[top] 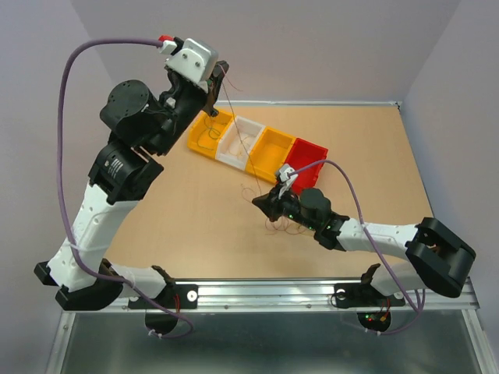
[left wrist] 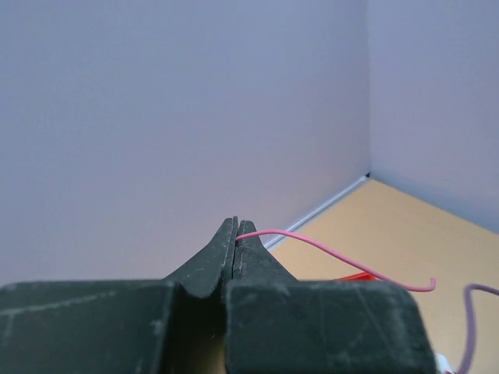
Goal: Untangle the cables
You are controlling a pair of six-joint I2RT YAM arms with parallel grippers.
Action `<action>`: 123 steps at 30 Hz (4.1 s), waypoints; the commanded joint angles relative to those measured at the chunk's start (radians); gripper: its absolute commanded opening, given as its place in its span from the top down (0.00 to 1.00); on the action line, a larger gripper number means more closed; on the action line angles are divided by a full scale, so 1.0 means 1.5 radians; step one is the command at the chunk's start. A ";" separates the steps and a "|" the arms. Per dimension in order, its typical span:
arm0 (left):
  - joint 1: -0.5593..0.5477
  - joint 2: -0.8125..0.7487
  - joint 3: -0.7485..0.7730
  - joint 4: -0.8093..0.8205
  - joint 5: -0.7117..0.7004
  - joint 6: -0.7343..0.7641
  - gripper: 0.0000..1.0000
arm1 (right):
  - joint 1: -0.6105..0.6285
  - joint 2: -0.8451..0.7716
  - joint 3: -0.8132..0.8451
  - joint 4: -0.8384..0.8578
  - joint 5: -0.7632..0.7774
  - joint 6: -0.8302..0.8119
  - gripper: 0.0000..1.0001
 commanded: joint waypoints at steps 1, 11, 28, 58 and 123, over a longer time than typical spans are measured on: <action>0.051 0.044 0.010 0.068 -0.091 0.009 1.00 | 0.003 -0.036 0.023 0.049 -0.009 0.006 0.99; 0.231 0.058 -0.137 0.101 0.164 -0.034 1.00 | 0.002 -0.072 0.089 -0.002 -0.001 -0.024 0.99; 0.344 0.212 -0.194 0.196 0.464 -0.138 1.00 | -0.144 0.143 0.393 -0.107 -0.006 0.014 0.99; 0.156 0.545 -0.131 0.196 0.189 -0.115 1.00 | -0.280 0.397 0.422 -0.133 -0.004 0.133 0.90; 0.075 0.548 -0.075 0.018 0.081 0.091 0.32 | -0.279 -0.260 -0.144 -0.183 0.045 0.168 0.41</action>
